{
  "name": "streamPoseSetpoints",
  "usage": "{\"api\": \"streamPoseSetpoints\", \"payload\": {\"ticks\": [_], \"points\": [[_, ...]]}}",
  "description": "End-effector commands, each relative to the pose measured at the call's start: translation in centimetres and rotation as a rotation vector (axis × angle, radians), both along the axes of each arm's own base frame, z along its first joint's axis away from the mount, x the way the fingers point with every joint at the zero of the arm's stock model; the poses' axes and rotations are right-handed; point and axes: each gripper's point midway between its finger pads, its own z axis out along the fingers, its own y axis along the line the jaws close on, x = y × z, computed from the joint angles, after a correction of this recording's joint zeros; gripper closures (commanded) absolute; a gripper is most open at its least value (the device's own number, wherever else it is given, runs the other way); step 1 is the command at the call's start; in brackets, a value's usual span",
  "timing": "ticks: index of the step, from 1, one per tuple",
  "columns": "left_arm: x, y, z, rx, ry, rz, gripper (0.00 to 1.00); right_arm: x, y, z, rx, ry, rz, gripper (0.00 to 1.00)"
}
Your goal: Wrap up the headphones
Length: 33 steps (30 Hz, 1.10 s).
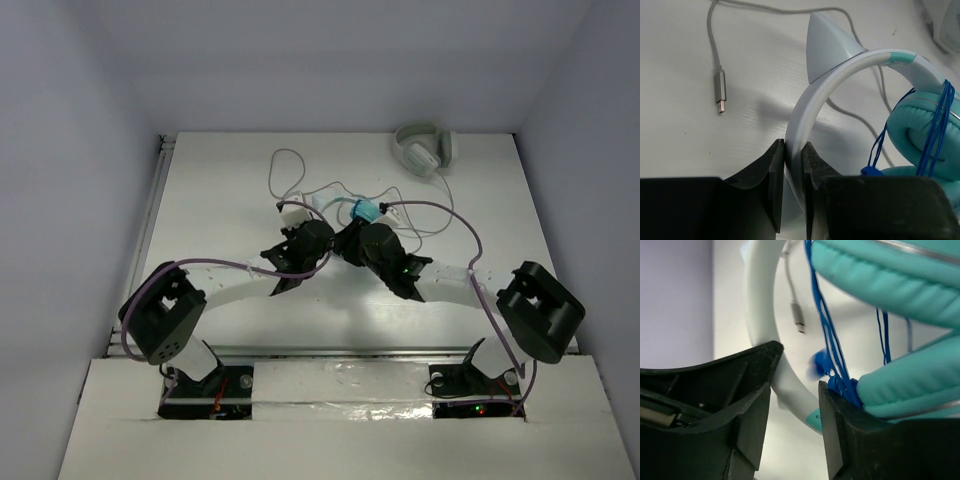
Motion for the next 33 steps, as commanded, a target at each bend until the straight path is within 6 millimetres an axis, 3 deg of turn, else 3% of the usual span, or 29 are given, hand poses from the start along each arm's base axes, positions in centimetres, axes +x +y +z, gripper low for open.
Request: {"api": "streamPoseSetpoints", "payload": {"ticks": [1,5,9,11,12,17,20,25,27,31,33], "points": [[-1.8,-4.6,0.7,-0.115,0.031,-0.140,1.00,2.7,0.3,2.5,0.064,-0.044,-0.099,0.48],[-2.3,-4.2,-0.7,-0.127,0.053,-0.130,1.00,2.7,0.5,-1.2,0.028,0.021,-0.102,0.48],[-2.7,-3.9,-1.3,-0.128,0.062,-0.132,1.00,3.3,0.7,-1.2,0.012,0.028,-0.099,0.41],[-2.9,-3.9,-1.8,-0.127,0.074,-0.135,1.00,3.9,0.5,-0.2,0.010,0.016,-0.105,0.37],[-2.9,-3.9,-1.8,-0.126,0.074,-0.137,1.00,4.1,0.7,1.3,0.021,-0.009,-0.102,0.34],[-3.1,-3.5,-2.3,-0.120,0.078,-0.132,1.00,6.2,-0.6,4.8,0.049,-0.052,-0.128,0.36],[-3.1,-3.4,-2.1,-0.120,0.074,-0.132,1.00,6.3,-0.5,6.8,0.110,-0.076,-0.084,0.38],[-2.9,-2.8,-1.9,-0.120,0.073,-0.122,1.00,4.0,-0.3,9.5,0.203,-0.086,0.043,0.39],[-2.2,-1.7,-1.8,-0.128,0.071,-0.094,1.00,2.1,-0.2,8.6,0.193,-0.047,0.114,0.36],[-1.8,-1.5,-0.2,-0.167,0.043,-0.098,1.00,-1.1,-0.8,4.8,0.179,0.046,0.187,0.34],[-1.3,-1.6,0.5,-0.168,0.034,-0.098,1.00,-2.1,-1.2,4.4,0.202,0.055,0.196,0.32]]}}
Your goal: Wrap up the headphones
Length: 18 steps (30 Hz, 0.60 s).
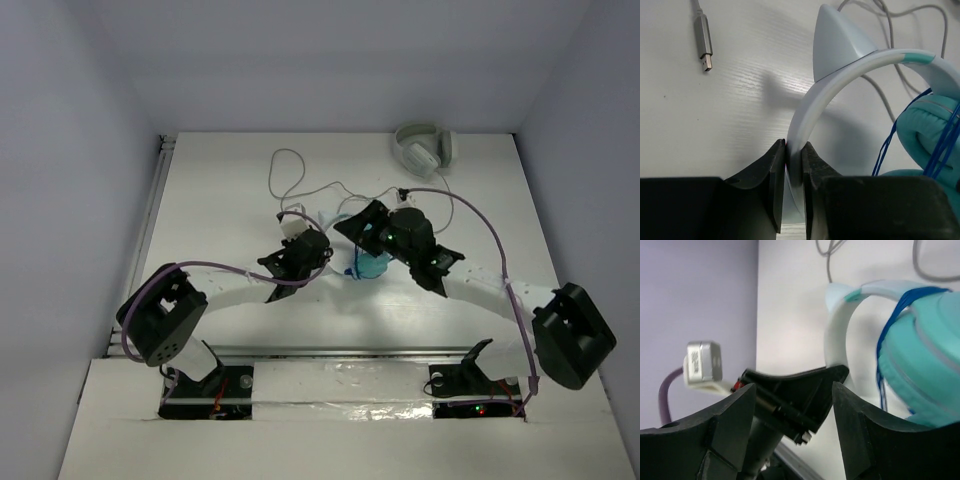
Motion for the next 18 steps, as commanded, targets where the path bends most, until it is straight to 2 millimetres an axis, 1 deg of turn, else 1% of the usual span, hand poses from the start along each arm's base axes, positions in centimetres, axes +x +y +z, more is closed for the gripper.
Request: {"api": "streamPoseSetpoints", "payload": {"ticks": [1,3,4,5,7,8,10,11,12,13,14,15,16,17,18], "points": [[0.8,-1.4,4.0,-0.111,-0.067,-0.019,1.00,-2.3,-0.3,-0.4,0.074,0.016,0.048,0.31],[0.9,-1.7,4.2,-0.119,-0.068,-0.029,1.00,-2.4,-1.0,0.5,0.086,-0.015,0.027,0.29],[0.8,-1.8,4.1,-0.126,-0.065,-0.030,1.00,-2.6,-1.4,1.8,0.096,-0.049,0.020,0.28],[0.7,-1.8,3.9,-0.127,-0.060,-0.035,1.00,-2.6,-1.7,2.2,0.093,-0.061,0.007,0.28],[0.6,-1.8,3.6,-0.125,-0.051,-0.038,1.00,-2.1,-2.7,3.3,0.074,-0.097,-0.045,0.28],[0.4,-1.7,3.3,-0.124,-0.043,-0.040,1.00,-2.1,-3.3,4.2,0.064,-0.111,-0.064,0.29],[0.2,-1.7,3.0,-0.126,-0.038,-0.044,1.00,-1.8,-4.4,5.3,0.043,-0.151,-0.108,0.33],[-0.1,-1.6,2.5,-0.124,-0.026,-0.050,1.00,-2.3,-5.1,6.5,0.052,-0.181,-0.122,0.37],[-0.2,-1.5,2.3,-0.123,-0.023,-0.052,1.00,-2.2,-5.9,7.0,0.044,-0.205,-0.155,0.55],[-0.3,-1.5,2.0,-0.124,-0.020,-0.056,1.00,-2.4,-6.6,7.5,0.040,-0.225,-0.172,0.70],[-0.6,-1.4,1.4,-0.114,-0.007,-0.061,1.00,-2.7,-7.3,7.7,0.028,-0.236,-0.188,0.81],[-0.7,-1.3,1.0,-0.104,0.000,-0.066,1.00,-3.2,-8.6,9.1,0.015,-0.290,-0.218,0.90],[-0.8,-1.2,0.5,-0.095,0.008,-0.067,1.00,-3.5,-9.3,9.4,-0.001,-0.307,-0.232,0.90],[-1.1,-1.2,-0.1,-0.087,0.020,-0.078,1.00,-3.8,-10.2,9.1,-0.037,-0.304,-0.248,0.91],[-1.2,-1.1,-0.4,-0.081,0.023,-0.083,1.00,-4.2,-11.5,10.3,-0.055,-0.348,-0.279,0.90]]}}
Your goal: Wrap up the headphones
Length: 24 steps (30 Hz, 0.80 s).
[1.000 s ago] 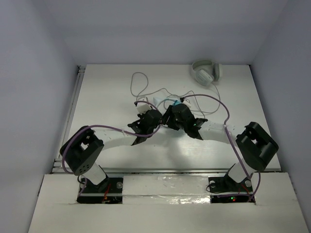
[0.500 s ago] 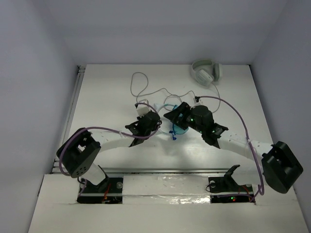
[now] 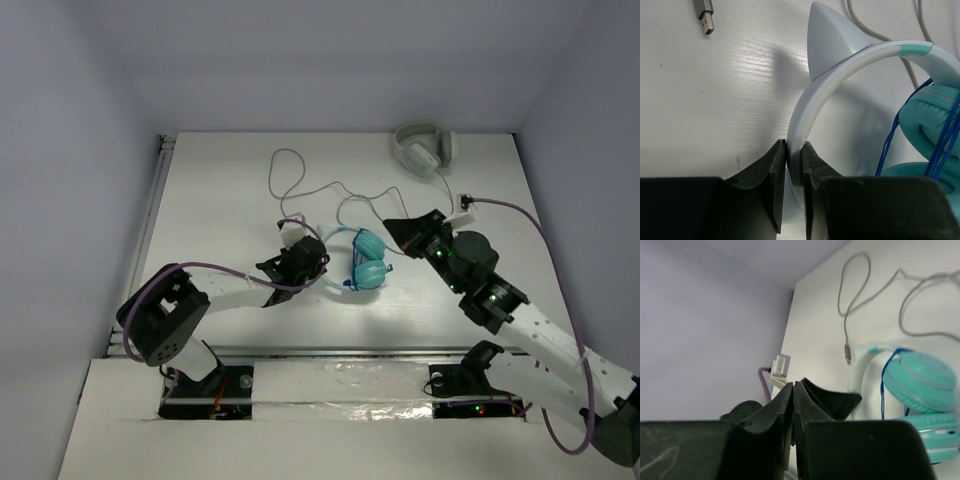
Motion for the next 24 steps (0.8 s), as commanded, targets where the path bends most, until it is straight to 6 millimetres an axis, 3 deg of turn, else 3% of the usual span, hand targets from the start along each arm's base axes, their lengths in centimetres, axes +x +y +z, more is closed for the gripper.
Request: {"api": "streamPoseSetpoints", "payload": {"ticks": [1,4,6,7,9,10,12,13,15,16,18,21,22,24], "points": [[0.9,-1.2,1.9,-0.098,-0.051,0.000,1.00,-0.3,-4.0,1.8,-0.106,-0.083,-0.135,0.89],[0.9,-0.9,1.4,-0.062,-0.046,-0.002,0.99,-1.3,-5.3,1.7,-0.174,-0.096,-0.142,0.79],[1.2,-0.6,1.9,-0.041,-0.061,0.003,0.85,-1.7,-5.9,1.1,-0.216,-0.086,-0.148,0.66],[1.2,-0.3,2.4,-0.028,-0.077,0.003,0.71,-2.0,-6.2,1.1,-0.226,-0.090,-0.146,0.61],[1.3,0.0,3.1,-0.021,-0.095,0.005,0.57,-2.3,-6.7,1.0,-0.249,-0.095,-0.154,0.47],[1.2,0.3,4.0,-0.023,-0.110,0.007,0.46,-2.4,-6.9,1.3,-0.256,-0.103,-0.157,0.42],[1.3,0.7,5.1,-0.007,-0.135,0.007,0.36,-2.9,-7.8,2.3,-0.268,-0.124,-0.176,0.28],[1.1,1.0,6.0,-0.008,-0.146,0.004,0.25,-3.0,-8.1,2.7,-0.270,-0.130,-0.184,0.24],[1.1,1.3,7.4,0.001,-0.172,-0.003,0.15,-3.5,-9.3,4.1,-0.281,-0.149,-0.215,0.15],[0.8,1.7,8.8,-0.010,-0.191,-0.005,0.05,-3.7,-9.8,4.5,-0.285,-0.153,-0.231,0.13],[0.6,2.3,10.8,-0.017,-0.233,-0.012,0.01,-4.3,-11.3,5.9,-0.300,-0.168,-0.276,0.00],[-0.3,3.7,15.8,-0.073,-0.332,-0.008,0.01,-5.1,-13.4,6.7,-0.325,-0.162,-0.339,0.00],[-0.9,4.7,18.5,-0.094,-0.390,-0.013,0.01,-5.7,-14.6,7.9,-0.300,-0.177,-0.376,0.00],[-1.6,6.0,21.8,-0.118,-0.459,0.001,0.01,-6.4,-15.2,8.4,-0.281,-0.190,-0.382,0.00]]}}
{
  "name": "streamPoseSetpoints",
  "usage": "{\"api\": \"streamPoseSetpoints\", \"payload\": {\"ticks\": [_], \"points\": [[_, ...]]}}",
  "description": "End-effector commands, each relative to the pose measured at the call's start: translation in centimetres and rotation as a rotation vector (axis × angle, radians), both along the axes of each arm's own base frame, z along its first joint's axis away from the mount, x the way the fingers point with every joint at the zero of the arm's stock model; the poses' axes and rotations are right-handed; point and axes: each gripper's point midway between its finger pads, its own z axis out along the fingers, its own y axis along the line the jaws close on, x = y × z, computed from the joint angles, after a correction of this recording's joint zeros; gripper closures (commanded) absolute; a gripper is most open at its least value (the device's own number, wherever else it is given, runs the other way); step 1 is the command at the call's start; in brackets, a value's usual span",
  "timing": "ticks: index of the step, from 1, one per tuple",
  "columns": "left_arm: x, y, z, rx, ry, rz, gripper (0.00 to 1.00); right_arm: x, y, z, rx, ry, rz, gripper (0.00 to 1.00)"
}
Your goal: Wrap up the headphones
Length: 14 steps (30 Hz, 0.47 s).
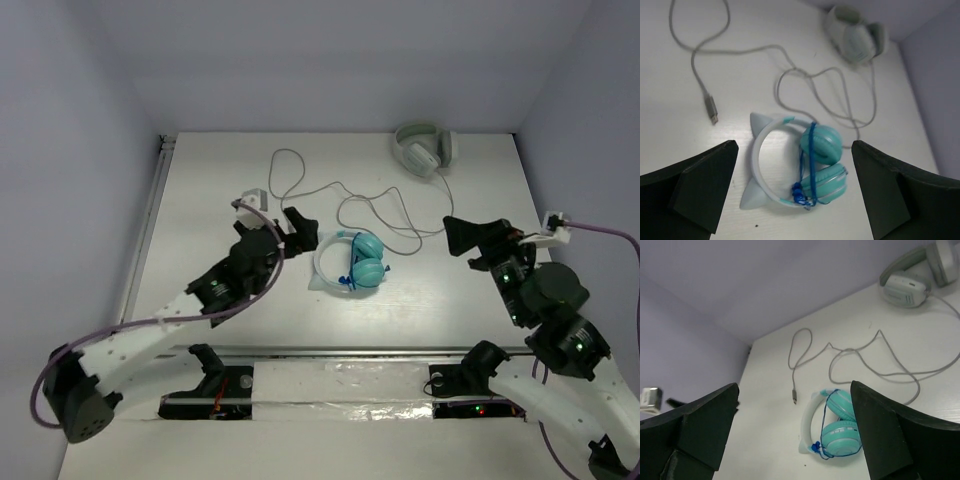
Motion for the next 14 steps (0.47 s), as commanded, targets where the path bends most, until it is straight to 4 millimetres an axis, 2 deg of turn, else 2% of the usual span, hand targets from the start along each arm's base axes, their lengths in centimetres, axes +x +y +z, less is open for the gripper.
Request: {"api": "streamPoseSetpoints", "payload": {"ticks": [1,4,7,11,14], "points": [[-1.1,3.4,8.7,-0.046,-0.193,0.033,0.01,-1.4,-3.0,1.4,-0.006,-0.029,-0.081,0.00],[-2.8,5.4,12.8,-0.108,-0.275,0.035,0.01,-1.8,-3.0,1.1,-0.032,-0.038,-0.063,0.00],[-4.3,6.8,15.4,-0.141,-0.335,0.020,0.01,-2.5,-2.8,1.4,-0.009,-0.044,-0.032,0.00],[-4.9,7.2,15.4,-0.155,-0.353,0.006,0.01,-2.9,-2.9,1.4,0.019,-0.043,-0.022,0.00],[-4.5,6.7,13.3,-0.124,-0.308,0.006,0.01,-2.9,-2.6,1.2,0.025,-0.037,-0.007,0.00]]}}
